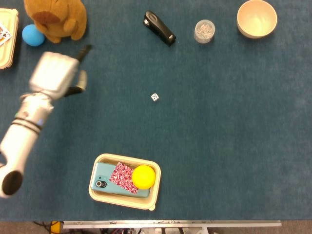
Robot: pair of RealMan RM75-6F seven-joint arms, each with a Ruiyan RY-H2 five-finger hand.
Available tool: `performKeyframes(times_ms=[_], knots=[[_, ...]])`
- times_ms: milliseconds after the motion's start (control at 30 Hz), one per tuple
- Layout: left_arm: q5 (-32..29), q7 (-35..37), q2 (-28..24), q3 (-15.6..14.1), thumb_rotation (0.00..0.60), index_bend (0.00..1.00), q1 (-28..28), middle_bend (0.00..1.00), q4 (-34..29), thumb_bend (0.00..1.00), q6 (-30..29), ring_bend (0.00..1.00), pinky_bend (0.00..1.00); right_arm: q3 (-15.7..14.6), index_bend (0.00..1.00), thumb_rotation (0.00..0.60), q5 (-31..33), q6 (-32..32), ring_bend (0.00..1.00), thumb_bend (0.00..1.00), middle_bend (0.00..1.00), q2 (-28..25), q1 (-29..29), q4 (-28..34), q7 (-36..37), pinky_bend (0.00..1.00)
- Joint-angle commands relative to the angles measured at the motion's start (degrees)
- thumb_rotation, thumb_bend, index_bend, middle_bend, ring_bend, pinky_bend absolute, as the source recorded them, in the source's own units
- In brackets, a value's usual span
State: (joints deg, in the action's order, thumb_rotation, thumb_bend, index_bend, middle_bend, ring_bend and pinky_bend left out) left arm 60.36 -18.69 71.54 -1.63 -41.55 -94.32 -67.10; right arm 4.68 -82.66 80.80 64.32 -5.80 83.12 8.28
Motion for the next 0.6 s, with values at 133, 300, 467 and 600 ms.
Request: performKeyframes(times_ms=[133,300,467,600], knots=[[6.97,6.34,-4.14,-1.62,0.362,0.10,13.54,0.50,-1.98,0.45,-16.40,0.40,0.50,0.14,0.22,0.600,-0.10,0.84,0.16,0.26,0.24,-0.40,0.19,2.04,-2.59,0.34],[7.17,7.00,-6.54,-2.28,0.355,0.13,20.15,0.31,-3.68,0.42,-22.26,0.24,0.32,0.05,0.22,0.600,-0.49,2.12,0.15,0.26,0.24,-0.36,0.59,3.84,-6.02,0.34],[8.24,8.48,-8.10,-3.12,0.347,0.16,25.22,0.30,-4.43,0.42,-25.08,0.22,0.27,-0.21,0.22,0.600,-0.64,3.39,0.15,0.26,0.24,-0.46,1.40,4.98,-7.86,0.34],[9.80,9.97,-8.22,-3.27,0.347,0.16,27.87,0.30,-3.88,0.42,-26.00,0.22,0.26,-0.27,0.22,0.600,-0.53,3.88,0.15,0.26,0.24,-0.49,1.85,5.51,-7.98,0.33]])
